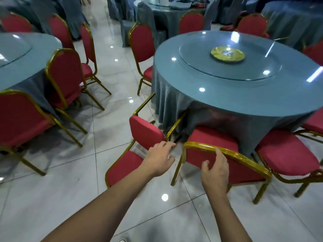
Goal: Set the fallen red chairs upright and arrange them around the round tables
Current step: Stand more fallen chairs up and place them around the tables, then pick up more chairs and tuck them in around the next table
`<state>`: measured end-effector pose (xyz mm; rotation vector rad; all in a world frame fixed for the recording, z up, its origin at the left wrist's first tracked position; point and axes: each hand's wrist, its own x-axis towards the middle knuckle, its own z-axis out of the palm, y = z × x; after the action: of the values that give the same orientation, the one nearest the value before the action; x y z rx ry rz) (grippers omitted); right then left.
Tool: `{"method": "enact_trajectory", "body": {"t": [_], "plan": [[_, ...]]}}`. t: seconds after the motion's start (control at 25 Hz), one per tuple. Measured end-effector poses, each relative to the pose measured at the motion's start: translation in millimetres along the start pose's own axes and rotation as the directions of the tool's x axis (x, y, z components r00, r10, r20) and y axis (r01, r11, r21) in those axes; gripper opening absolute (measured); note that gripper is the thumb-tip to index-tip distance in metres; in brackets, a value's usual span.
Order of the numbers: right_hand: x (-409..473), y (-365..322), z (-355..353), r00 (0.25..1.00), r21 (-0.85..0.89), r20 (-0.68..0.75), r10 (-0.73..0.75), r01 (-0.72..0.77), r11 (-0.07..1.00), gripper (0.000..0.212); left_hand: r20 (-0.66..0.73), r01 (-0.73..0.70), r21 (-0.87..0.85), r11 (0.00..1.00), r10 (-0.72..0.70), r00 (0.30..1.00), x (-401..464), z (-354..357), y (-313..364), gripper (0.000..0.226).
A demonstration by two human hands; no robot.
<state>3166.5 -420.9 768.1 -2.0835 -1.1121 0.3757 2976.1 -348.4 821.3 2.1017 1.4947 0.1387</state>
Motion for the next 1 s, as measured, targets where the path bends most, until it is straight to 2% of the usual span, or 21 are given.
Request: {"method": "enact_trajectory", "body": {"t": [0.2, 0.44, 0.64, 0.88, 1.0], "plan": [[-40.3, -91.5, 76.6, 0.998, 0.045, 0.062, -0.021, 0.019, 0.999, 0.053, -0.097, -0.043, -0.008, 0.999, 0.042, 0.994, -36.3, -62.1, -91.5, 0.041], [-102.0, -137.6, 160.4, 0.994, 0.063, 0.105, 0.002, -0.008, 0.998, 0.046, -0.080, -0.067, -0.005, 0.998, 0.066, 0.995, -56.7, -95.5, -194.6, 0.035], [-97.2, -157.1, 219.3, 0.991, 0.046, 0.132, 0.034, -0.041, 0.998, 0.045, -0.017, -0.036, -0.027, 0.999, 0.036, 0.999, -30.6, -107.0, -254.8, 0.031], [-56.3, -178.5, 298.4, 0.975, 0.034, 0.150, 0.163, -0.169, 0.985, 0.042, 0.105, -0.018, -0.015, 1.000, 0.020, 0.994, 27.6, -124.2, -314.8, 0.030], [-48.0, -195.4, 336.2, 0.972, 0.029, 0.176, 0.156, -0.164, 0.986, 0.040, 0.135, -0.013, -0.023, 1.000, 0.016, 0.991, 48.2, -131.8, -352.5, 0.031]]}}
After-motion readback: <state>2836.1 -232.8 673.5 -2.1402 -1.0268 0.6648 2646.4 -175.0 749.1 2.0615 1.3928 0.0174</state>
